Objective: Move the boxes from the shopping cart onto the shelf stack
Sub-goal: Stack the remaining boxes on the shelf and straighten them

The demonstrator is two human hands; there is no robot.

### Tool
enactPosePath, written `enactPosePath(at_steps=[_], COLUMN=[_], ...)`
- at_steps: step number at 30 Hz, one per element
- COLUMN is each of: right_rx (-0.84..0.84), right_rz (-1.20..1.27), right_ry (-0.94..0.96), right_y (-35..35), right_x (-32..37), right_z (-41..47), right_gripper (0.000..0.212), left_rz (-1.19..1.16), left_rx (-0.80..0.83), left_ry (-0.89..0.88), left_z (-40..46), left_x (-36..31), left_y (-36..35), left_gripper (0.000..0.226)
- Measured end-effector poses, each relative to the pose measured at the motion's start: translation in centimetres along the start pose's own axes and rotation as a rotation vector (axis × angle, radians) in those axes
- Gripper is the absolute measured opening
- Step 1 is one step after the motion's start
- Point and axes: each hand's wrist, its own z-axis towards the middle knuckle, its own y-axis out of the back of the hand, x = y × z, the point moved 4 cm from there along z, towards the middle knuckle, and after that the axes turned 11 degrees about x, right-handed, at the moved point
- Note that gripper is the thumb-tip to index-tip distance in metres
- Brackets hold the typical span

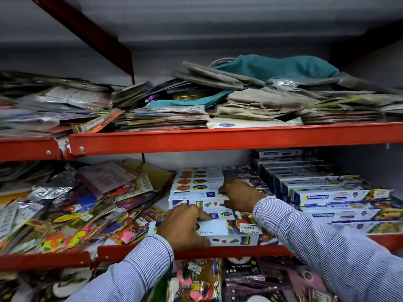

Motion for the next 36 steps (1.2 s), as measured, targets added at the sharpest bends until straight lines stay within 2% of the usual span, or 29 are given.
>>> enactPosePath(at_steps=[4,8,12,16,20,23,30,36], right_rx=[0.039,0.075,0.077,-0.001,-0.103,-0.152,-0.175,-0.154], right_rz=[0.026,0.178,0.253,0.278,0.323,0.338,0.334,0.304], right_ry=[-0.007,-0.012,0.005,0.048,0.055,0.036,0.048,0.061], right_y=[0.5,1.9,1.8,0.5,-1.3,-1.9,-2.1,-2.3], right_x=[-0.2,-1.0,-1.4,-1.6,-1.7,-2.0,-2.3,-2.6], right_z=[-0.1,-0.7,-1.8,-3.1,-3.9,-4.2,-4.1,-3.7], right_gripper=[0.042,0.033,0.033,0.036,0.037,0.044,0.048,0.047], left_rz=[-0.026,-0.055,-0.083,-0.095,0.051,-0.030,-0.090,-0.038], left_rx=[0.002,-0.016,-0.065,-0.117,-0.247,-0.259,-0.266,-0.270], left_ry=[0.003,0.017,0.006,-0.018,-0.057,-0.063,-0.087,-0.075], left_z=[1.2,3.3,5.4,6.1,5.3,5.3,5.2,5.4], left_x=[0.0,0.5,0.4,0.5,0.8,1.3,1.5,1.4], left_y=[1.0,1.3,0.9,-0.7,-1.6,-2.0,-2.6,-3.0], left_gripper=[0.063,0.062,0.059,0.060,0.054,0.049,0.046,0.058])
